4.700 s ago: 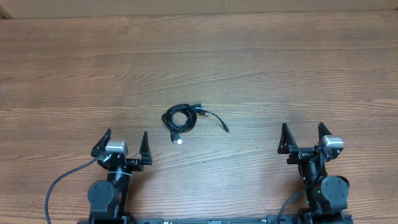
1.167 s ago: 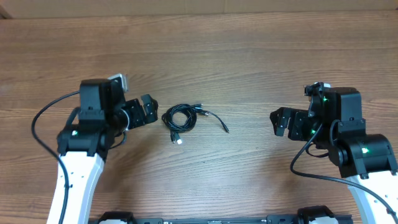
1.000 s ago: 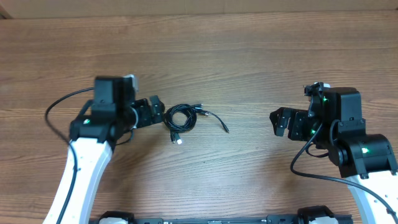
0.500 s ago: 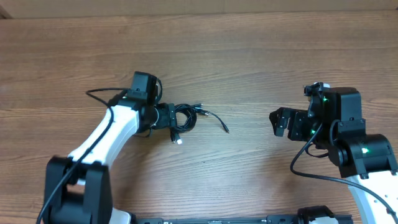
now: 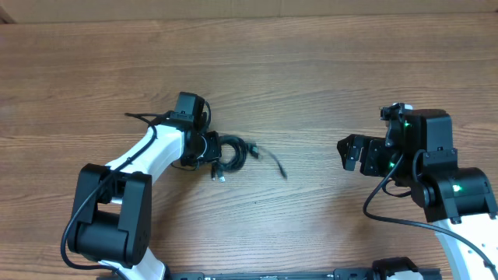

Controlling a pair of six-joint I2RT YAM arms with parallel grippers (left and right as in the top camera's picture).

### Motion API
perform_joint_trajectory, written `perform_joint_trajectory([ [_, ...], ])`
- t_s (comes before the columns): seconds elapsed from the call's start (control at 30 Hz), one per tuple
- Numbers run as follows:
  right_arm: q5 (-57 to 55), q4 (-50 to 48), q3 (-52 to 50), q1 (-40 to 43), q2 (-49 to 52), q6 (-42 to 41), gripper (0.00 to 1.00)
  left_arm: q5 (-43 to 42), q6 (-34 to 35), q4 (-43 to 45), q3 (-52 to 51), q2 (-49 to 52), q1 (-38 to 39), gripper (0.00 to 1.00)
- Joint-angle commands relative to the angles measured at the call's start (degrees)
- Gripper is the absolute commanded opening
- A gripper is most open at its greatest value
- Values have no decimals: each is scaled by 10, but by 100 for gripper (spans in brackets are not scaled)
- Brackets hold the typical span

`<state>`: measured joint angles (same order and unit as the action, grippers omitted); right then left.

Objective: Untangle cables

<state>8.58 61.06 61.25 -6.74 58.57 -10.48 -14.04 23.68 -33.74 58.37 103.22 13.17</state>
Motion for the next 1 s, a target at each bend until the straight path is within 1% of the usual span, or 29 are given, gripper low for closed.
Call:
perform_joint_trajectory([
  [0.0,1,-3,17,0,-2,0,100,-24,-4,-8,26,9,6,12],
  [0.07,2,-4,17,0,-2,0,100,-42,-8,-21,48,9,6,4],
  [0.2,26,-16,17,0,1,0,100,-86,-31,-53,104,9,10,4],
  [0.3,68,-40,17,0,11,1,100,-88,-51,-88,154,9,23,4],
  [0.4,87,-62,17,0,26,6,100,-89,-89,-113,187,9,47,4],
  [0.53,135,-82,17,0,59,26,100,-89,-133,-135,203,9,90,4],
  [0.63,183,-83,17,0,87,50,97,-95,-141,-140,204,9,115,4],
  [0.7,212,-79,17,0,110,51,95,-115,-162,-144,207,9,129,4],
  [0.8,242,-73,17,0,148,50,89,-157,-172,-146,218,9,140,4],
  [0.97,256,-63,16,0,184,51,88,-228,-182,-147,239,9,140,4],
])
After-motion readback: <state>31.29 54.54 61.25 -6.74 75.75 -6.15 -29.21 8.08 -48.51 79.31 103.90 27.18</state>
